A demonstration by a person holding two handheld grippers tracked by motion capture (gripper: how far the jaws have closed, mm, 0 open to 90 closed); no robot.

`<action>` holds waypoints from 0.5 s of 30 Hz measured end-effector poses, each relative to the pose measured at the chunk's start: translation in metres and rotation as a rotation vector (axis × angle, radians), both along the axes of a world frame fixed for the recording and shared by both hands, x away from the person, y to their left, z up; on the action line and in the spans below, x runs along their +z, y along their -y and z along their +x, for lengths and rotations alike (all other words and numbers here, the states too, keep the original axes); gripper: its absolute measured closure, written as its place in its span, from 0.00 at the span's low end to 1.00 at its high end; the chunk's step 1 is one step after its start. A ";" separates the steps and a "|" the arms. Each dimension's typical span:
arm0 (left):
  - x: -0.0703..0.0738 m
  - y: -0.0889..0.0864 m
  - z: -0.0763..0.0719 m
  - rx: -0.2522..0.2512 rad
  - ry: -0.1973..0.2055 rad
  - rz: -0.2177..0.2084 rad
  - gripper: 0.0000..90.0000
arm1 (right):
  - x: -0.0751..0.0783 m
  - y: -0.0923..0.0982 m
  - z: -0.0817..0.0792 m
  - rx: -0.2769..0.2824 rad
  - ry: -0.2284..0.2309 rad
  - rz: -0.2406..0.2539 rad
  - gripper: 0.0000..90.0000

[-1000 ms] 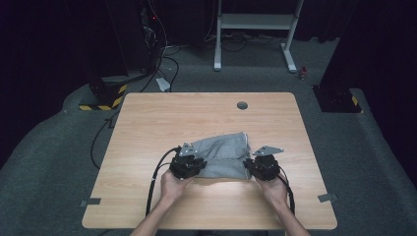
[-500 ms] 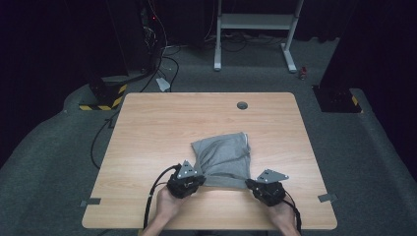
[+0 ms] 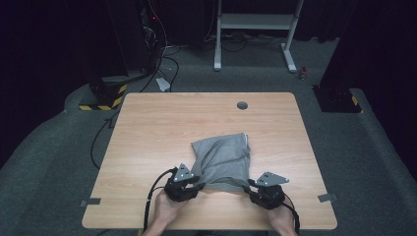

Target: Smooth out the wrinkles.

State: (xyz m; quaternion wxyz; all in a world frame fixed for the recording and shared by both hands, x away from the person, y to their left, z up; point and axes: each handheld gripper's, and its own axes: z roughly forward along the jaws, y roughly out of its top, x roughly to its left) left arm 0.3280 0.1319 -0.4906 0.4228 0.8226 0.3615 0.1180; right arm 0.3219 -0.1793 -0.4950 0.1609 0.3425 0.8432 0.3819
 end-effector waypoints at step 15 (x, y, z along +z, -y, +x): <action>0.036 0.025 0.062 0.090 0.006 0.052 0.51 | 0.045 -0.004 0.086 -0.188 -0.014 0.068 0.64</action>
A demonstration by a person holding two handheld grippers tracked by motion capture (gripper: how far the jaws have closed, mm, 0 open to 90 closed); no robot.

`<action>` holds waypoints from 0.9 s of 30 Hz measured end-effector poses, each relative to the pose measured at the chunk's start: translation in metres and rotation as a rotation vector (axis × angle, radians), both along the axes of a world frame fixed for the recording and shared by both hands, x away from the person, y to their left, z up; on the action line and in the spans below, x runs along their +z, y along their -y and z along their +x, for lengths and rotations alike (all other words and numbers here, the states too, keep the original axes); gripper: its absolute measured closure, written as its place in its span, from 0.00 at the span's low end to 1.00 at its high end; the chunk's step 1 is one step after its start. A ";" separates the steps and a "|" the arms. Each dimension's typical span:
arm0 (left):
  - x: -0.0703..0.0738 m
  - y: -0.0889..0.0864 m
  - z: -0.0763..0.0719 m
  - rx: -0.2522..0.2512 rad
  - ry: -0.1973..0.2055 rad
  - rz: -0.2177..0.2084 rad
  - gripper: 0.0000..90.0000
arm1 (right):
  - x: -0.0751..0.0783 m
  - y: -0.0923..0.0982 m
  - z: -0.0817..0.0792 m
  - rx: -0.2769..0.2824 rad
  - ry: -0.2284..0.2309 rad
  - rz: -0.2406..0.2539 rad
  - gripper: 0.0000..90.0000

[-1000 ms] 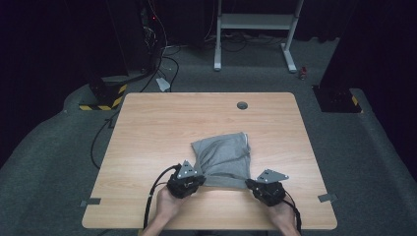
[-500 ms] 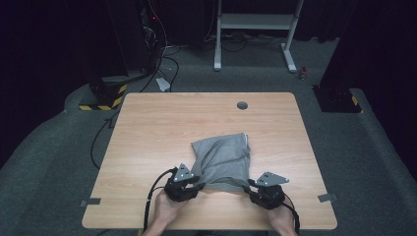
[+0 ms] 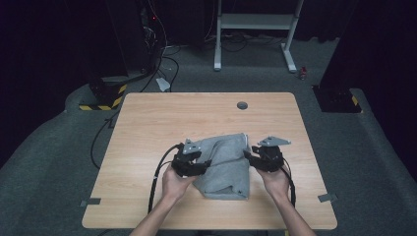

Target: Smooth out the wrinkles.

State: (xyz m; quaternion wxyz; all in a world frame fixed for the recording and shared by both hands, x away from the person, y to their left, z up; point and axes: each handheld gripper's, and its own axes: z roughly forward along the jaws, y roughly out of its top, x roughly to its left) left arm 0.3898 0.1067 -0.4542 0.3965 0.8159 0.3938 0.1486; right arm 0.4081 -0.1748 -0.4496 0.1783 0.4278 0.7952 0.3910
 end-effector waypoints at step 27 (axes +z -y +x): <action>-0.005 0.002 0.020 -0.059 -0.061 -0.027 0.97 | 0.006 -0.029 0.010 0.050 0.023 -0.082 0.97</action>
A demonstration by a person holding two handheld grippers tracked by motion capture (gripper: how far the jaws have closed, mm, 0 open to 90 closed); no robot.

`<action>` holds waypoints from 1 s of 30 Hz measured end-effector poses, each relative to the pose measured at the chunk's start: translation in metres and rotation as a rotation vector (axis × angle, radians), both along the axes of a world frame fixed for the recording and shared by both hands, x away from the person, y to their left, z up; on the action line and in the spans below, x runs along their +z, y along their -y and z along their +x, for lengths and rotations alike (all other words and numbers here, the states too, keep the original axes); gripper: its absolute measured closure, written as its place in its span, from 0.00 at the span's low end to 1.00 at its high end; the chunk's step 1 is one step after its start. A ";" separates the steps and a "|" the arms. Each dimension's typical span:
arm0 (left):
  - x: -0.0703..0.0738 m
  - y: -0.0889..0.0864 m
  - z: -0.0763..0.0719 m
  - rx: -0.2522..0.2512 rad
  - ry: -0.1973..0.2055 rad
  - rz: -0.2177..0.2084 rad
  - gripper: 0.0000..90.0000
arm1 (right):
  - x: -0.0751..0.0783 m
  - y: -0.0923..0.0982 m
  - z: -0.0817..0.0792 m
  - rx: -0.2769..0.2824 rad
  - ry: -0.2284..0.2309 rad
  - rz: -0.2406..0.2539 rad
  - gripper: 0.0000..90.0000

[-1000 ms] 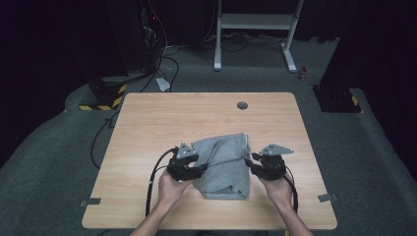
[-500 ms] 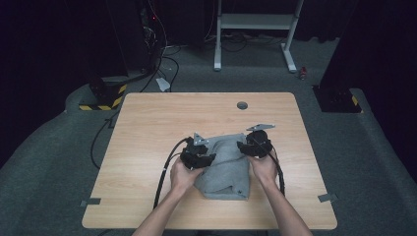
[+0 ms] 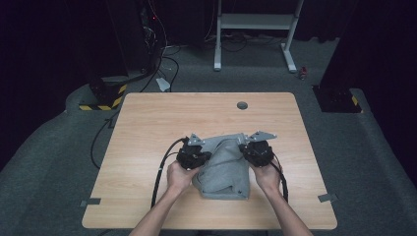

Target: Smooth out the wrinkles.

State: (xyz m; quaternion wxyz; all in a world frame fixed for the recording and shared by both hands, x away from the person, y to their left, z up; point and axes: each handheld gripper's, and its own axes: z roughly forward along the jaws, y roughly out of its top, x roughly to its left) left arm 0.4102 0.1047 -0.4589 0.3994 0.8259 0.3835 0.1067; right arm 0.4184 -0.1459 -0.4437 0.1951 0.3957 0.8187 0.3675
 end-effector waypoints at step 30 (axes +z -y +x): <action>-0.009 -0.017 -0.066 -0.129 0.080 0.011 0.74 | -0.030 0.049 -0.086 0.162 0.029 0.127 0.67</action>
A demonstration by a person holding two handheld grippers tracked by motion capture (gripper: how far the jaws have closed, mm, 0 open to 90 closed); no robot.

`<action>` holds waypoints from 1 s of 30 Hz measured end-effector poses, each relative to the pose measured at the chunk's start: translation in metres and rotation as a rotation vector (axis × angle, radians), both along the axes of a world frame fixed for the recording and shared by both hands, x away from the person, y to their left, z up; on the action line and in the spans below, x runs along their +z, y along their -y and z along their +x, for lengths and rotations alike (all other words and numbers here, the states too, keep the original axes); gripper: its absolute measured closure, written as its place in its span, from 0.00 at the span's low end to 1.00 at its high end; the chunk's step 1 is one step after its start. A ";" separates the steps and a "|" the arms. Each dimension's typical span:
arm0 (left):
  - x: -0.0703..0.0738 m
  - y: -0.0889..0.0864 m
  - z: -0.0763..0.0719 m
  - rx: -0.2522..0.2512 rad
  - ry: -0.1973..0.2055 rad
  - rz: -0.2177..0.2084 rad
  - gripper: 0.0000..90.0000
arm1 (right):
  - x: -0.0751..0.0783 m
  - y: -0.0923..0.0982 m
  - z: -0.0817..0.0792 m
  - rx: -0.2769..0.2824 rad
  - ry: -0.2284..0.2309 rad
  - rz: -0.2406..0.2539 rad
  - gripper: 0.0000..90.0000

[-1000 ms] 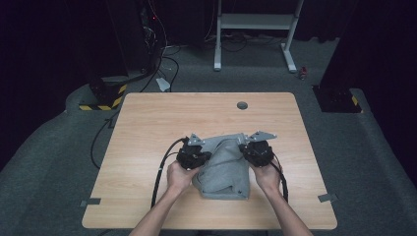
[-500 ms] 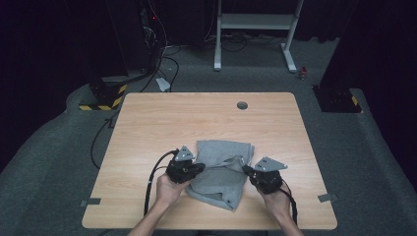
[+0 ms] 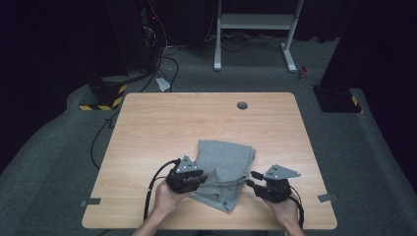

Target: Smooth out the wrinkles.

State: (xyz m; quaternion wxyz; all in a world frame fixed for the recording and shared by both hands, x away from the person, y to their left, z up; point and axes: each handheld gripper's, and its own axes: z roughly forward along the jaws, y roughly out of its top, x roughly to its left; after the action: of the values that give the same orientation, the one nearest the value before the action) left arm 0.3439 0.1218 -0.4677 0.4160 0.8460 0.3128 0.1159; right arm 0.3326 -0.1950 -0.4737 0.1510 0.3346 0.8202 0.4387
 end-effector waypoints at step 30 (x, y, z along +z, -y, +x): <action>-0.036 0.091 0.042 -0.072 -0.063 0.181 0.98 | -0.022 -0.035 0.107 -0.284 -0.150 -0.169 0.77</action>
State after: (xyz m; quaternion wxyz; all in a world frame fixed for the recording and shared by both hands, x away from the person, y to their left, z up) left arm 0.3863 0.0310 -0.5033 0.3316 0.8941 0.2833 0.1019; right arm 0.4393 -0.1605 -0.4961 0.1776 0.4651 0.8076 0.3161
